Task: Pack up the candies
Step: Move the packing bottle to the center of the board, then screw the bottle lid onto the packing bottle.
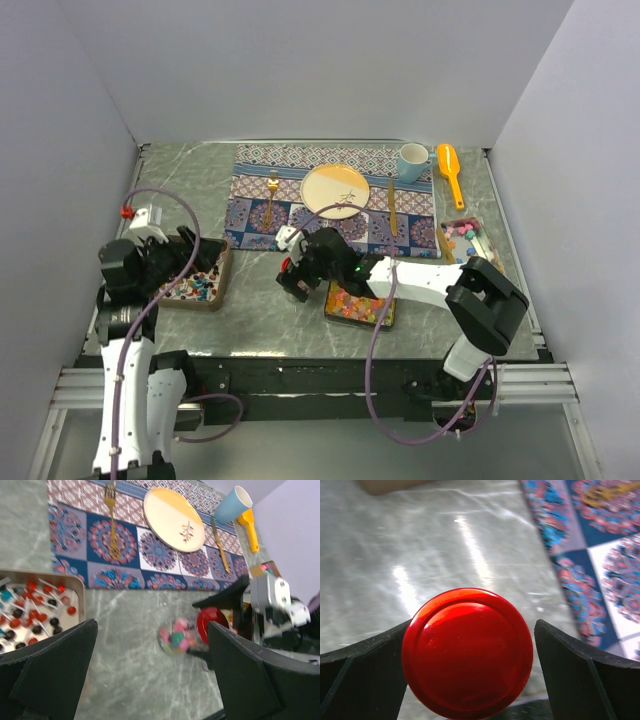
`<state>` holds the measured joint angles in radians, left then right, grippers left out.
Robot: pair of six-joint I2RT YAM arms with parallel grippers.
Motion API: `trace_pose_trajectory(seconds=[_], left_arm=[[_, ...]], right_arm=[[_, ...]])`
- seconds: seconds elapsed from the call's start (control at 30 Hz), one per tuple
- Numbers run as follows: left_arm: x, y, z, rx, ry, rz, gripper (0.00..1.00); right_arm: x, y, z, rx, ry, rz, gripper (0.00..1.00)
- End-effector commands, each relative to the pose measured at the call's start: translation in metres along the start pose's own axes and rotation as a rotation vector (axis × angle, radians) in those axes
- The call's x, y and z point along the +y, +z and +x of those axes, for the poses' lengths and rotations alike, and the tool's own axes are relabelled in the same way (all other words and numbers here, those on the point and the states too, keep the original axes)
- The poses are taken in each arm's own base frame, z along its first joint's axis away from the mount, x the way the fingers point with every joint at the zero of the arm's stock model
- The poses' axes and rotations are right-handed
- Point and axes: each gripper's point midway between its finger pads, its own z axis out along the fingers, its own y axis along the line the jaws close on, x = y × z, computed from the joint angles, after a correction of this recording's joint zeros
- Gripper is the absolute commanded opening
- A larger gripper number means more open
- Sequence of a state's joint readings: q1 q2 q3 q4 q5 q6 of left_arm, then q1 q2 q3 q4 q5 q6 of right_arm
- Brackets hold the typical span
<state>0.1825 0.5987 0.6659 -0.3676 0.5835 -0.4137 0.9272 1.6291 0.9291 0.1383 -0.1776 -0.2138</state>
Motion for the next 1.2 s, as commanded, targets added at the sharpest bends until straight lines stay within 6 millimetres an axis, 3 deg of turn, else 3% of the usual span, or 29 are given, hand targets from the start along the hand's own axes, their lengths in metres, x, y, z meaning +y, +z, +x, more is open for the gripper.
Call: trace_pose_trajectory(seconds=[0.0,0.13,0.17,0.23,0.27,0.3,0.33,0.47,0.5,0.57,0.6,0.73,0.87,0.9,0.93,1.0,1.1,1.17], left_arm=[[-0.009,-0.006,0.009,-0.017,-0.055,0.041,0.97],[-0.012,0.002,0.022,-0.001,-0.034,0.085,0.97],[-0.014,0.005,0.022,-0.003,-0.020,0.097,0.97],[-0.019,0.014,0.030,0.018,0.016,0.123,0.97],[-0.023,0.020,0.027,0.008,0.044,0.147,0.97],[-0.023,0.024,0.029,0.008,0.060,0.151,0.97],[-0.038,0.028,0.039,0.035,0.096,0.210,0.97],[-0.049,0.046,0.065,0.080,0.133,0.209,0.98],[-0.057,0.046,0.082,0.115,0.130,0.230,0.98],[-0.050,0.050,0.090,0.097,0.133,0.163,0.98],[-0.047,0.050,0.103,0.115,0.141,0.148,0.98],[-0.047,0.056,0.107,0.060,0.174,0.122,0.98],[-0.057,0.058,0.135,0.087,0.217,0.166,0.99],[-0.069,0.053,0.153,0.120,0.268,0.220,0.99],[-0.074,0.054,0.156,0.110,0.286,0.224,0.99],[-0.087,0.047,0.180,0.179,0.311,0.266,0.99],[-0.091,0.040,0.204,0.270,0.302,0.252,0.98],[-0.087,0.047,0.208,0.261,0.297,0.219,0.97]], right_arm=[[-0.006,-0.005,-0.018,-0.024,-0.045,-0.006,1.00],[0.003,-0.041,-0.068,-0.126,0.009,-0.043,1.00],[0.005,-0.050,-0.070,-0.111,0.029,-0.054,1.00],[-0.001,-0.073,-0.098,-0.171,0.042,-0.037,1.00],[-0.002,-0.080,-0.097,-0.156,0.046,-0.032,1.00],[-0.007,-0.093,-0.109,-0.180,0.039,-0.018,1.00],[-0.011,-0.099,-0.111,-0.175,0.035,-0.006,1.00],[-0.041,-0.128,-0.107,-0.144,0.087,0.090,1.00],[-0.051,-0.137,-0.109,-0.154,0.104,0.124,1.00],[-0.075,-0.149,-0.103,-0.148,0.138,0.195,1.00],[-0.085,-0.157,-0.104,-0.155,0.146,0.231,1.00],[-0.124,-0.183,-0.096,-0.167,0.172,0.363,1.00],[-0.150,-0.202,-0.089,-0.165,0.167,0.450,1.00],[-0.155,-0.205,-0.087,-0.166,0.171,0.465,1.00],[-0.160,-0.208,-0.085,-0.169,0.184,0.477,1.00],[-0.173,-0.214,-0.082,-0.178,0.221,0.491,1.00],[-0.190,-0.219,-0.081,-0.193,0.254,0.490,1.00],[-0.201,-0.214,-0.085,-0.205,0.266,0.475,1.00]])
